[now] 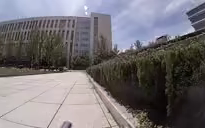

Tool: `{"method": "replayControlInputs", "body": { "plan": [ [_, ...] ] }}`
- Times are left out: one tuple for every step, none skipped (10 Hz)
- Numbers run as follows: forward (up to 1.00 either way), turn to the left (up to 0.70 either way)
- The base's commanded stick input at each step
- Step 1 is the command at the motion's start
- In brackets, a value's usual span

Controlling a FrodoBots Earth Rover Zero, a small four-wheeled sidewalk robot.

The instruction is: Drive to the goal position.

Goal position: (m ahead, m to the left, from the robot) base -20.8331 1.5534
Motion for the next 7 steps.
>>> {"method": "replayControlInputs", "body": {
  "plan": [
    [0.10, 0.00],
    [0.10, 0.00],
    [0.10, 0.00],
    [0.10, 0.00],
    [0.10, 0.00],
    [0.10, 0.00],
    [0.10, 0.00]
  ]
}}
